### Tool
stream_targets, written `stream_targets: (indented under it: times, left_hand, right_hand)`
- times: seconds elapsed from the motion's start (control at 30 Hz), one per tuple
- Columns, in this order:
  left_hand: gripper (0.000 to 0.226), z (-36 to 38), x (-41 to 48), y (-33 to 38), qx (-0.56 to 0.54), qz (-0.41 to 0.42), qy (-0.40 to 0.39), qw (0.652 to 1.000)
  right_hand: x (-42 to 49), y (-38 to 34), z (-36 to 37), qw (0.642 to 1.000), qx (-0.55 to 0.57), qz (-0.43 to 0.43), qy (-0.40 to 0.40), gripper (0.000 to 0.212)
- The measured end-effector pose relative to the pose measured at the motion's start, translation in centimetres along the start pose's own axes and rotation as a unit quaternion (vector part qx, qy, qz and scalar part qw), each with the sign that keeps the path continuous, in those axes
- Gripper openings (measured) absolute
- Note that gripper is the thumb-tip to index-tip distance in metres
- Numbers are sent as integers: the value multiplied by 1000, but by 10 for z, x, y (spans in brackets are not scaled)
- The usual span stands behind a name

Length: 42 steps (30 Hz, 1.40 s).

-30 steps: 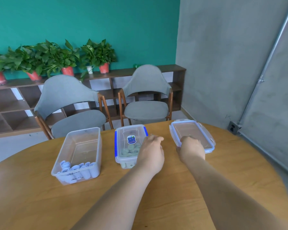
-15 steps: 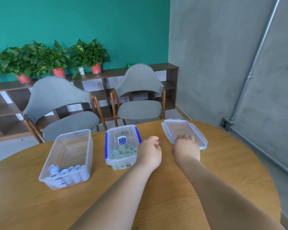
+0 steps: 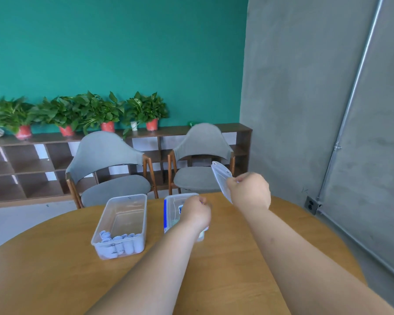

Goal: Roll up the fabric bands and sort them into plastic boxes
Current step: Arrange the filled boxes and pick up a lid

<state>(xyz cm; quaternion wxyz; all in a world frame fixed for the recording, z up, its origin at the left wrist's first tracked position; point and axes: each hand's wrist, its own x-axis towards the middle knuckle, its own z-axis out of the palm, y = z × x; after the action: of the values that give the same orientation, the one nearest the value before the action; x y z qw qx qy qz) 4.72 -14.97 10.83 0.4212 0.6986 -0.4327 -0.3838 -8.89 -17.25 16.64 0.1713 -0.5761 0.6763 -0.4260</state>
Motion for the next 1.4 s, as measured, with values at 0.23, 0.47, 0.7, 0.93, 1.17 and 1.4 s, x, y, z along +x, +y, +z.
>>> stream_targets:
  times: [0.23,0.47,0.7,0.93,1.17,1.4]
  left_hand:
    - [22,-52,-31,1,-45,-54,28,997]
    - [14,-116,-59,-42,-303,-107,94,942]
    - [6,-186,-57,-92,-349,-119,191,910]
    - [21,-226,-40,-126,-329,-64,244,910]
    - [20,-244,-25,-141,-202,-37,269,941]
    - [12,-254,7,-156,-24,-31,253,967]
  right_hand:
    - [-58,-62,-11,983,174,-27,-53,55]
    - [-108,-82,24,915,361,38,-177,33]
    - [-130,-80,66,866,403,86,-285,20]
    - [-134,-67,107,867,345,74,-352,27]
    - [-124,-61,168,928,206,39,-307,34]
    - [-120,-70,217,952,24,-108,-285,14]
